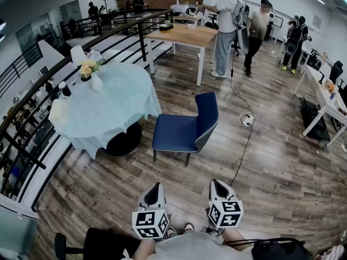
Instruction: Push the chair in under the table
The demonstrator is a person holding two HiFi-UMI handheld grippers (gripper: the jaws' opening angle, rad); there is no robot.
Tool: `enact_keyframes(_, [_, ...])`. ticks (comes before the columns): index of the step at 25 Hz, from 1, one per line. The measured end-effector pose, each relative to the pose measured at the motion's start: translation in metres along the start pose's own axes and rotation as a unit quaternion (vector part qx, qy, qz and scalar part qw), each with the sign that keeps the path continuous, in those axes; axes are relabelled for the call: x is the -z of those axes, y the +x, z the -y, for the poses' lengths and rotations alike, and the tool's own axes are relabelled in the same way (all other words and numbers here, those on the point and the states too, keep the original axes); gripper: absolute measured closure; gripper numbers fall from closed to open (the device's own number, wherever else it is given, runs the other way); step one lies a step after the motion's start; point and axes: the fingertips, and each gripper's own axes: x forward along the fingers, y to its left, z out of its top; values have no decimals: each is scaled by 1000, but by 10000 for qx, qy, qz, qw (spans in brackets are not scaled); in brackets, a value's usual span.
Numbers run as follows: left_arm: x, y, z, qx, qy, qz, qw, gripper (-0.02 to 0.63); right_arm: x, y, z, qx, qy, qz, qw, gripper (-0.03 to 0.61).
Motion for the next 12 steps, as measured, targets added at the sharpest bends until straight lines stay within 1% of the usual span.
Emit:
enact_keyframes(8, [-1,-1,14,-4,8,-17,10000,609,-2,-7,10,-31,7,-8,10000,561])
enact_keyframes(12, [-1,6,20,14,41,-46,10000,609,-5,-5,16,-37,93,24,9999,561])
